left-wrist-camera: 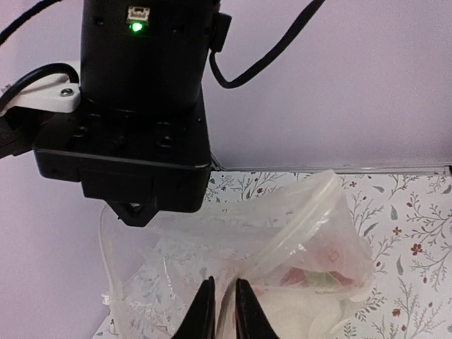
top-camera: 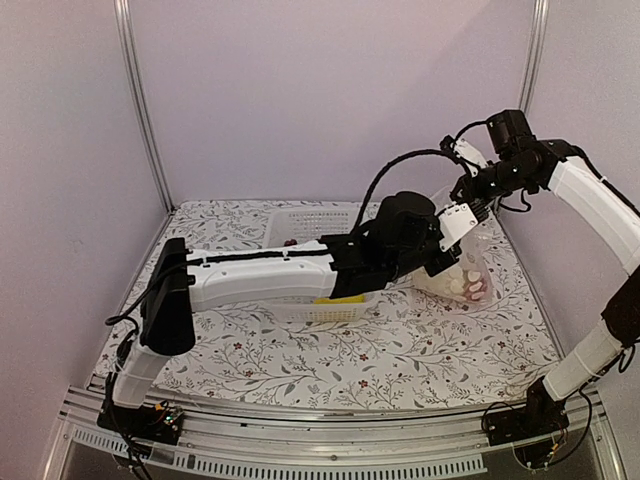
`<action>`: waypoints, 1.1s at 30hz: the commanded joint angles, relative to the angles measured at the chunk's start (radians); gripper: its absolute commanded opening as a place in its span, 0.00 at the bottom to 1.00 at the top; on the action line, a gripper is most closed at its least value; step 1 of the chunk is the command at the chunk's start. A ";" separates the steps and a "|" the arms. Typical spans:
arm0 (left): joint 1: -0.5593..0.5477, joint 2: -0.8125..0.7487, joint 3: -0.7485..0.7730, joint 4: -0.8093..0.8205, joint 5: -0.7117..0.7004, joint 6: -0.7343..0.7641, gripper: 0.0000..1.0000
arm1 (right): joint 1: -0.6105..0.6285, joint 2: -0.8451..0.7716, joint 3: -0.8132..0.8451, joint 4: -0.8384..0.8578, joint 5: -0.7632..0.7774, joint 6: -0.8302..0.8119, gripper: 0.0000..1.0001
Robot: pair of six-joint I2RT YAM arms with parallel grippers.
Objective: Place the food in the zip-top bag and seal the zipper
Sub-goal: Adjust the zipper food storage bag at the center of the board, then pick up the fake fruit from the bin.
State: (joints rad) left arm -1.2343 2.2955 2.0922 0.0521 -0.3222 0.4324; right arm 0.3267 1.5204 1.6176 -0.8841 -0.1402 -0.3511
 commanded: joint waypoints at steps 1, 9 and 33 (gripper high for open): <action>-0.002 0.003 0.030 -0.045 0.032 -0.064 0.16 | -0.012 0.012 -0.020 0.050 0.022 0.002 0.00; -0.053 -0.232 -0.241 -0.035 -0.015 -0.177 0.69 | -0.019 0.006 -0.098 0.111 -0.051 0.028 0.00; 0.069 -0.668 -0.959 -0.044 -0.195 -0.717 0.71 | 0.006 -0.143 -0.457 0.285 -0.137 -0.044 0.37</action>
State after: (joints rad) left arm -1.1713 1.6547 1.1244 0.0105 -0.4980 -0.2401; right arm 0.3145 1.4342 1.2270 -0.6441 -0.3042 -0.3645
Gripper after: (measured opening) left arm 0.714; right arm 0.322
